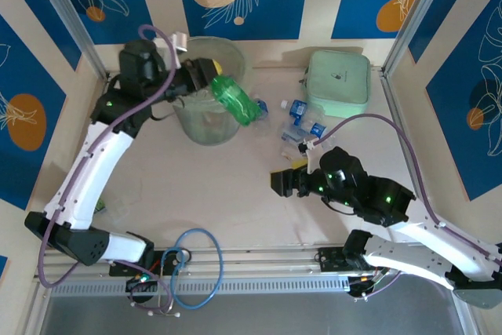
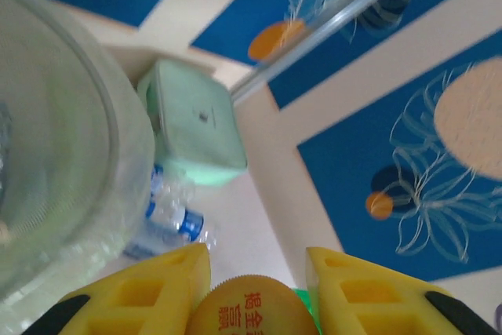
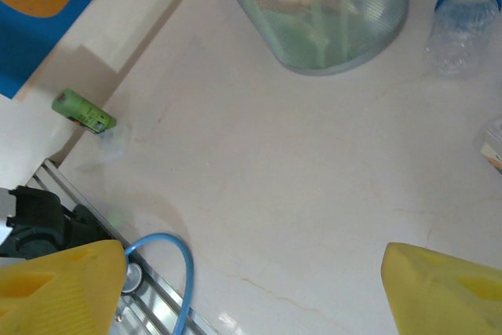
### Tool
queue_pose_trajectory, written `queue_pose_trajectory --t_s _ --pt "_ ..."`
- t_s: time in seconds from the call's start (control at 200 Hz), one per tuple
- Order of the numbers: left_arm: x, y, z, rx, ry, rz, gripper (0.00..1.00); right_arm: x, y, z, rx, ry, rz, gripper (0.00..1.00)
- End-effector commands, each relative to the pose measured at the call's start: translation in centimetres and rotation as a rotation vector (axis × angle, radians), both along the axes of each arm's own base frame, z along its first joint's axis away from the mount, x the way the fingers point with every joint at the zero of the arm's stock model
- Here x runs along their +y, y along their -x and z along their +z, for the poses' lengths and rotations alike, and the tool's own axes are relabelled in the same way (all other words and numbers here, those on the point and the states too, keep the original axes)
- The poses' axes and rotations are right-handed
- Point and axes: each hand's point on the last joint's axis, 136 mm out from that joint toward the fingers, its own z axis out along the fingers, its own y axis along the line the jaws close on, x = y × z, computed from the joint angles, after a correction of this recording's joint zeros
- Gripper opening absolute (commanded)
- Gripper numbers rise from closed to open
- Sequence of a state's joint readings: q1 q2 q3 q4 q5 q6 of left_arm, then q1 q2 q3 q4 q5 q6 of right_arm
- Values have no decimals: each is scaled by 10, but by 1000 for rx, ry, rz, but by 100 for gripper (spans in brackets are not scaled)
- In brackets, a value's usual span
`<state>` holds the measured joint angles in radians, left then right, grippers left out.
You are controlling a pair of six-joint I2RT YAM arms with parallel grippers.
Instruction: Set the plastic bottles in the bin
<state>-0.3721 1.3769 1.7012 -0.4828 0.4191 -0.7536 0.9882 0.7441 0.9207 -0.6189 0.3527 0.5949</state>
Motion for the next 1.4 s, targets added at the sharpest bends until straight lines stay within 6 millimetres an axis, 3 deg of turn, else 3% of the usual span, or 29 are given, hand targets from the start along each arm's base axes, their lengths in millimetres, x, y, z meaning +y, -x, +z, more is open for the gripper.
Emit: queue_pose_trajectory --t_s 0.0,0.165,0.345,0.61,0.96,1.04,1.19,1.396 --pt "31 -21 25 -37 71 69 20 -6 1 -6 20 12 -27 85" --pt "75 -60 29 -61 124 177 21 -7 -1 -8 21 23 -38 85" --pt "105 -107 7 -17 169 255 21 -4 -2 -9 28 23 -35 85" --pt "114 -158 -24 13 157 328 29 -3 -4 -11 35 26 -44 85" --pt "106 -175 -45 35 112 332 36 -6 -7 -13 45 22 -57 85" --pt "100 -176 -49 36 90 323 43 -6 -8 -14 49 21 -61 85" --pt "94 -174 -58 20 31 336 66 -12 -10 -16 52 31 -86 86" --pt "94 -171 -55 8 3 345 73 -22 -14 -19 59 46 -138 86"
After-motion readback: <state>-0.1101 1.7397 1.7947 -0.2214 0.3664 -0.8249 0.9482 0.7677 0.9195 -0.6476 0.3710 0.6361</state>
